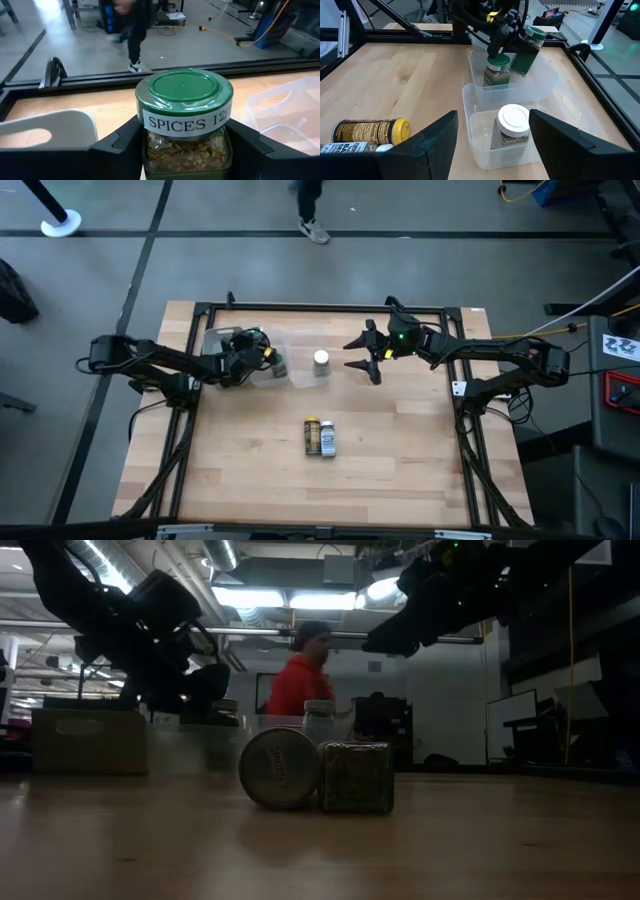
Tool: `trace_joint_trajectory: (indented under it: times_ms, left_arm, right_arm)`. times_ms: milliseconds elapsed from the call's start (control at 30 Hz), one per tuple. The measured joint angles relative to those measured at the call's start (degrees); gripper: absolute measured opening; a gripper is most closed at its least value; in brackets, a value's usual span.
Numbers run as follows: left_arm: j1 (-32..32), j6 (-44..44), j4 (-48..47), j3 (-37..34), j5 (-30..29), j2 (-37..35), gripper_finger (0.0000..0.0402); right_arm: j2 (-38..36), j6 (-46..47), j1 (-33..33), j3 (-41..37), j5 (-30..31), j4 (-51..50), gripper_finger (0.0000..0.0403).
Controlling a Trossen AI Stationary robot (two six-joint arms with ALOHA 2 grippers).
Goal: Sort spices by type
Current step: Put the green seasoning bottle into the left transparent bin, then put the yellow seasoning bottle into the gray bin
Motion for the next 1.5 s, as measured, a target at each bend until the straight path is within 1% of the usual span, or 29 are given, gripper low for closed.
trace_joint_trajectory:
  times_ms: [100, 233, 567, 733, 900, 1033, 1133, 1233, 1333, 1500]
  left_arm:
    - [0.26, -1.80, -0.37, -0.06, 0.36, 0.02, 0.0194]
    - [0.44, -3.93, -0.45, -0.08, 2.42, 0.09, 0.0196]
    - [0.63, -2.31, -0.30, -0.10, 3.69, 0.07, 0.0243]
    - [0.63, -1.19, 0.14, -0.13, 3.69, -0.49, 0.0249]
    - [0.56, 4.73, -0.68, -0.34, 4.22, -4.17, 0.0246]
    - [0.52, 8.51, -0.14, -0.32, 4.29, -8.94, 0.0248]
    - [0.52, 9.86, 0.00, -0.32, 4.63, -12.71, 0.0248]
    - [0.25, 9.14, 0.12, -0.30, 5.16, -16.39, 0.0246]
    - [-0.62, 6.43, 0.23, -0.28, 8.85, -19.96, 0.0247]
    - [-3.20, -0.92, 1.58, -0.21, 19.42, -23.31, 0.0248]
  right_arm:
    - [0.00, 0.01, 0.00, 0.00, -0.01, -0.19, 0.0246]
    - [0.00, 0.01, 0.00, 0.00, -0.01, -0.16, 0.0246]
    - [0.02, 0.01, 0.00, 0.00, -0.01, -0.15, 0.0246]
    - [0.02, 0.01, 0.00, 0.00, -0.01, -0.14, 0.0246]
    - [0.02, 0.01, 0.00, 0.00, -0.01, -0.14, 0.0246]
    - [0.02, 0.01, 0.00, 0.00, -0.01, -0.14, 0.0246]
    - [0.02, 0.01, -0.02, 0.00, -0.01, -0.19, 0.0246]
    - [0.02, 0.01, 0.00, 0.00, -0.01, -0.16, 0.0246]
    - [0.02, 0.01, -0.01, 0.00, -0.01, -0.16, 0.0246]
    - [0.02, 0.03, -0.02, 0.00, -0.01, -0.19, 0.0246]
